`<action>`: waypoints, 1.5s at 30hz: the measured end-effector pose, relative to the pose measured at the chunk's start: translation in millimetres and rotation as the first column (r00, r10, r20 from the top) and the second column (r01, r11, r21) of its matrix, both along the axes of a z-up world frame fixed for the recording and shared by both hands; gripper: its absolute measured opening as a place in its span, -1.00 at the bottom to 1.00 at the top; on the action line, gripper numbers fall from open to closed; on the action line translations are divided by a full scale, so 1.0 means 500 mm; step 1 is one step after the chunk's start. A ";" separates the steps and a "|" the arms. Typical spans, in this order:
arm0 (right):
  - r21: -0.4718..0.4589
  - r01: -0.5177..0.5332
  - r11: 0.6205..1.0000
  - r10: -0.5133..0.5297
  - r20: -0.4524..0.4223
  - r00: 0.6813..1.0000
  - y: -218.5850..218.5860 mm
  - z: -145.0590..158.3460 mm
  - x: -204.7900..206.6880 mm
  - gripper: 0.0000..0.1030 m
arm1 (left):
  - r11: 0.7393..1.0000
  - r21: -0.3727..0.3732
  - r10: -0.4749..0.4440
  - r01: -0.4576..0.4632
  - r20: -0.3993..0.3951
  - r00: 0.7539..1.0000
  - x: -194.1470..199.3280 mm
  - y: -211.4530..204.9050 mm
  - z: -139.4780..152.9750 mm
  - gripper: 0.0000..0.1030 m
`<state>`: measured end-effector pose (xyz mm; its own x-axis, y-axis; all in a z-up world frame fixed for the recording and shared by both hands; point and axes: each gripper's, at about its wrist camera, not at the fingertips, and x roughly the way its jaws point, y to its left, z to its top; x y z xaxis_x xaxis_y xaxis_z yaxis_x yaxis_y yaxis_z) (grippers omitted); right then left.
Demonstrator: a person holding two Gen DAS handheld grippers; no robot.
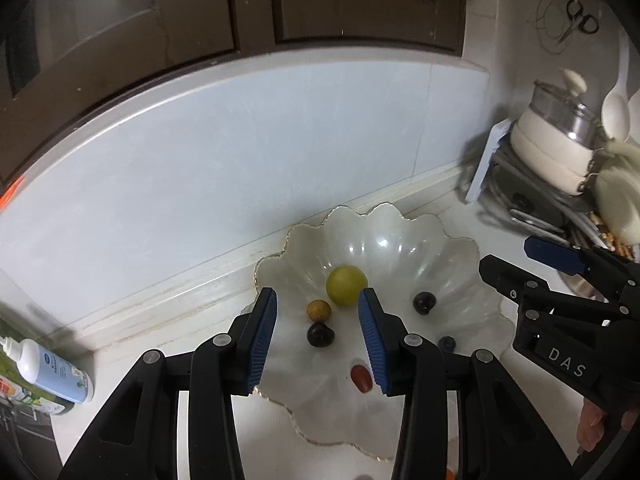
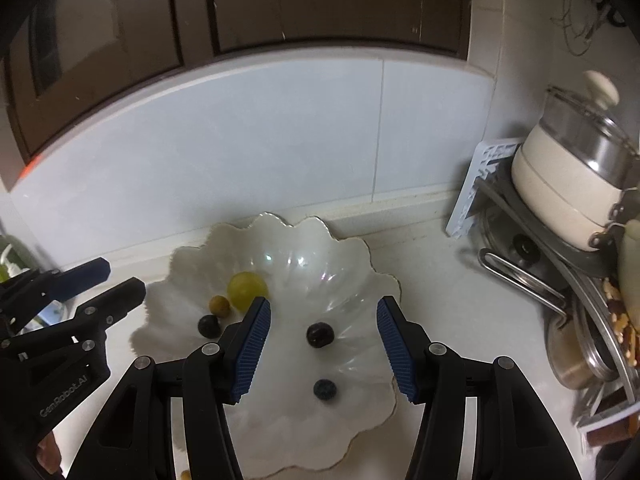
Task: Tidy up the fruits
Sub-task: 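Withdraw both open tools from the bowl back toward the loose fruits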
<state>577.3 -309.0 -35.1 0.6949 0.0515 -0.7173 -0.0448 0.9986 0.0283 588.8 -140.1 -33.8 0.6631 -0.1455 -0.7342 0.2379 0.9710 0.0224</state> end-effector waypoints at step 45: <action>-0.034 0.041 0.999 -0.031 0.251 0.968 0.071 0.106 -0.353 0.10 | 0.993 -0.050 -0.094 0.108 0.225 0.970 -0.339 0.087 0.096 -0.15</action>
